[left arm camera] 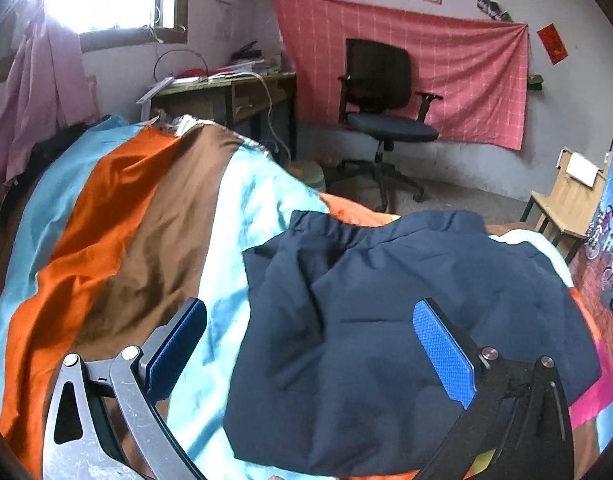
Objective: Fold large clothes
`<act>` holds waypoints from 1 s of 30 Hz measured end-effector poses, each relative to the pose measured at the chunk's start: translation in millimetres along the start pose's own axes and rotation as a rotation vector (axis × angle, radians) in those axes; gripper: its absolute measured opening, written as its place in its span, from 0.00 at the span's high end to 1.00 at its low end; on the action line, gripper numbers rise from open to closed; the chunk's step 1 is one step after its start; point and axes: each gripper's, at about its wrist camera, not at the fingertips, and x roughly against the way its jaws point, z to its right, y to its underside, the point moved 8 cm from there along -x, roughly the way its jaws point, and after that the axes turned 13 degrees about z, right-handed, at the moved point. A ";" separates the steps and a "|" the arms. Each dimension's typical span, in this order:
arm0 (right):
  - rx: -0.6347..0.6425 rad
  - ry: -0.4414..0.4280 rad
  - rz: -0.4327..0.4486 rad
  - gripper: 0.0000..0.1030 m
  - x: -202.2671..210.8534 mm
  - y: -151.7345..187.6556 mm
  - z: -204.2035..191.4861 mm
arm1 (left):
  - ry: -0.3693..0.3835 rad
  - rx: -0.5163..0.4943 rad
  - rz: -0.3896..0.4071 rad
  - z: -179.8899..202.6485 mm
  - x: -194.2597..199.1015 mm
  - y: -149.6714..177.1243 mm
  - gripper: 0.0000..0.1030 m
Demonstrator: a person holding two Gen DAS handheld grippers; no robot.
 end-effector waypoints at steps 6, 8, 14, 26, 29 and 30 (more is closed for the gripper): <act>0.052 -0.047 0.084 0.00 34.5 -5.4 -35.8 | 0.043 0.022 0.055 18.7 31.8 -9.6 0.02; 0.061 -0.062 0.111 0.00 46.4 -6.8 -46.2 | 0.046 0.000 0.088 24.2 43.3 -12.3 0.02; 0.084 -0.087 0.186 0.00 79.1 -3.1 -66.3 | 0.072 -0.040 0.164 41.8 75.5 -5.7 0.02; 0.146 -0.074 0.271 0.00 129.9 17.8 -78.9 | 0.065 -0.068 0.197 49.3 109.8 28.6 0.02; 0.134 -0.056 0.285 0.00 138.9 26.4 -74.7 | 0.070 -0.067 0.199 50.3 116.8 36.0 0.02; 0.134 -0.055 0.285 0.00 141.4 29.2 -73.1 | 0.072 -0.068 0.202 51.1 119.2 38.1 0.02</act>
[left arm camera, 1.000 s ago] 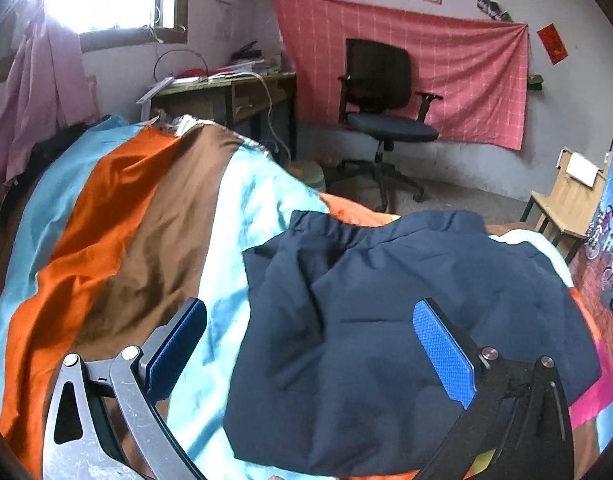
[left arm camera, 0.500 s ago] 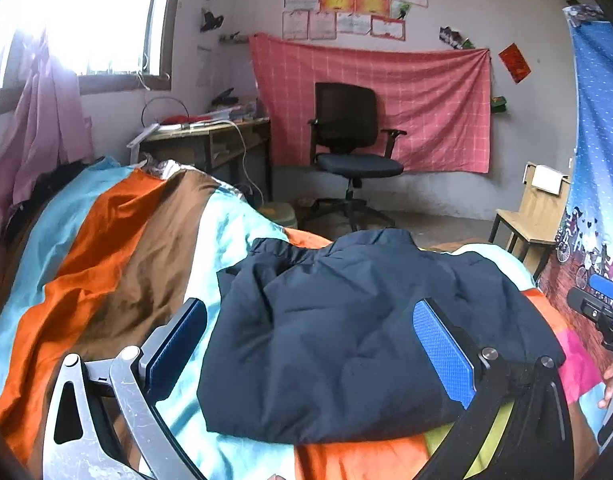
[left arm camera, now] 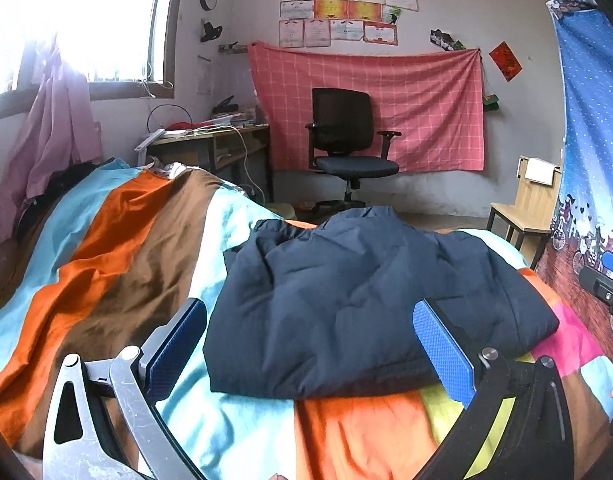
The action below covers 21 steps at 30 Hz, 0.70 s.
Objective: Fold large clothes
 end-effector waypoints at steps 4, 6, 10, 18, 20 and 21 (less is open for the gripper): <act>-0.010 0.003 -0.007 0.00 7.5 7.9 -0.5 | -0.003 -0.019 0.020 3.7 9.8 5.6 0.02; -0.014 0.001 -0.014 0.00 7.4 10.2 -1.9 | -0.001 -0.029 0.022 7.0 12.0 9.0 0.02; -0.022 -0.003 -0.015 0.00 8.4 13.0 -4.4 | -0.003 -0.065 0.013 14.3 14.6 19.1 0.02; -0.017 -0.012 -0.043 0.00 15.2 30.5 -11.8 | -0.004 -0.060 -0.029 17.0 15.7 41.3 0.02; -0.006 -0.018 -0.053 0.00 17.5 37.4 -15.6 | -0.004 -0.064 -0.037 18.1 16.6 46.5 0.02; -0.003 -0.021 -0.060 0.00 18.6 41.3 -17.6 | -0.004 -0.067 -0.045 18.9 16.7 49.9 0.02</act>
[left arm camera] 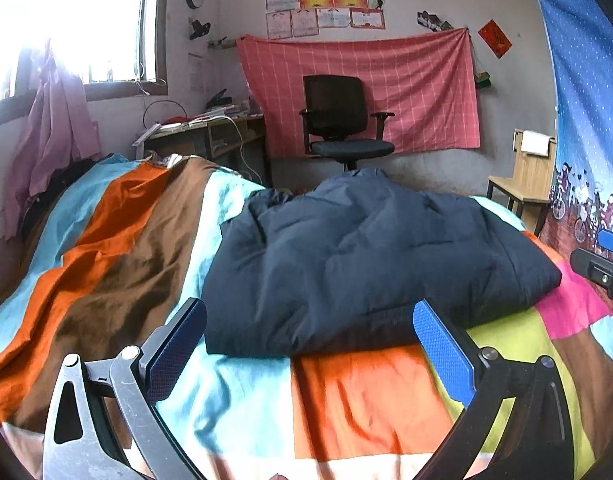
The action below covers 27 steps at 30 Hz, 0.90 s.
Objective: Fold large clothes
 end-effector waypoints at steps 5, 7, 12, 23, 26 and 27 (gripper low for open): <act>-0.013 0.003 -0.032 0.00 3.4 18.8 -2.0 | 0.005 -0.010 -0.030 5.5 1.1 15.0 0.02; -0.020 -0.001 -0.045 0.00 3.5 24.1 -2.6 | 0.010 -0.008 -0.051 7.2 0.7 21.1 0.02; -0.035 -0.008 -0.071 0.00 4.3 36.5 -6.1 | 0.018 0.004 -0.086 12.9 2.3 35.3 0.02; -0.024 -0.037 -0.082 0.00 8.7 51.6 -15.9 | 0.026 -0.027 -0.077 20.5 8.3 45.1 0.02; -0.024 -0.033 -0.092 0.00 9.0 56.9 -15.6 | 0.027 -0.037 -0.075 20.4 10.1 48.9 0.02; -0.023 -0.031 -0.094 0.00 9.1 58.5 -15.2 | 0.028 -0.037 -0.074 20.3 10.5 49.7 0.02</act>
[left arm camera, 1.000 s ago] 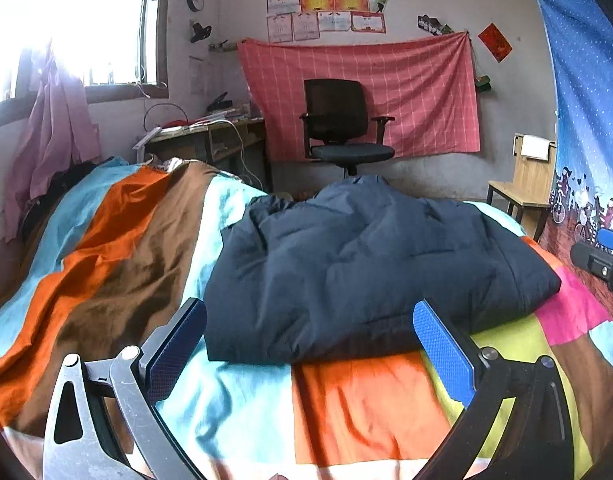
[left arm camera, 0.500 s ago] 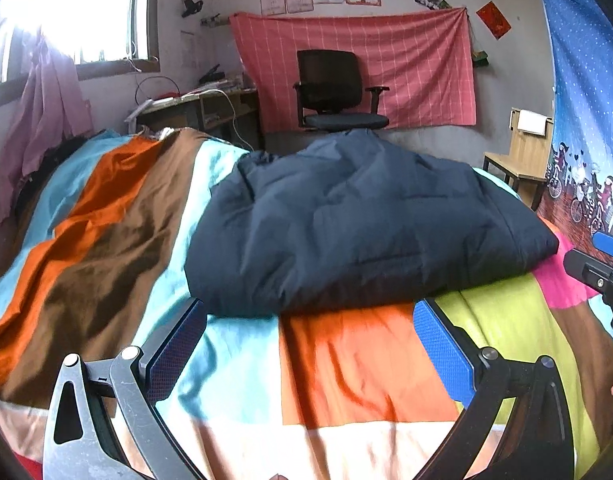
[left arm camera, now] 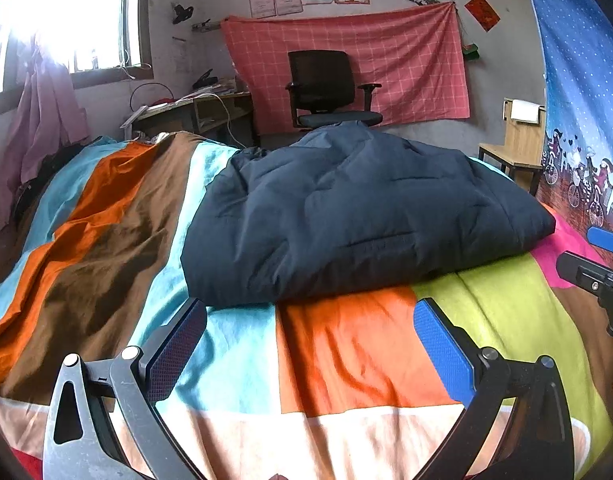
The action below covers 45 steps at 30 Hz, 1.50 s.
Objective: Fold large clothes
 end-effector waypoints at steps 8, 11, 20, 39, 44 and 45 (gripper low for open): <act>0.004 -0.004 -0.020 0.00 -1.0 11.7 0.1 | -0.004 0.001 -0.008 -2.3 -0.5 9.3 0.02; 0.004 -0.007 -0.017 0.00 -1.3 11.6 -0.7 | -0.006 0.003 -0.012 -2.2 -0.3 11.6 0.02; 0.005 -0.008 -0.027 0.00 -2.5 13.9 -1.2 | -0.005 -0.006 -0.014 -2.5 -0.3 15.8 0.02; 0.006 -0.007 -0.030 0.00 -4.2 14.8 -0.2 | -0.008 -0.008 -0.018 -2.7 -1.0 18.4 0.02; 0.006 -0.008 -0.031 0.00 -4.4 15.2 -0.2 | -0.007 -0.007 -0.016 -2.1 -0.8 18.0 0.02; 0.006 -0.008 -0.030 0.00 -4.6 15.2 -0.1 | -0.007 -0.008 -0.015 -2.2 -1.1 18.3 0.02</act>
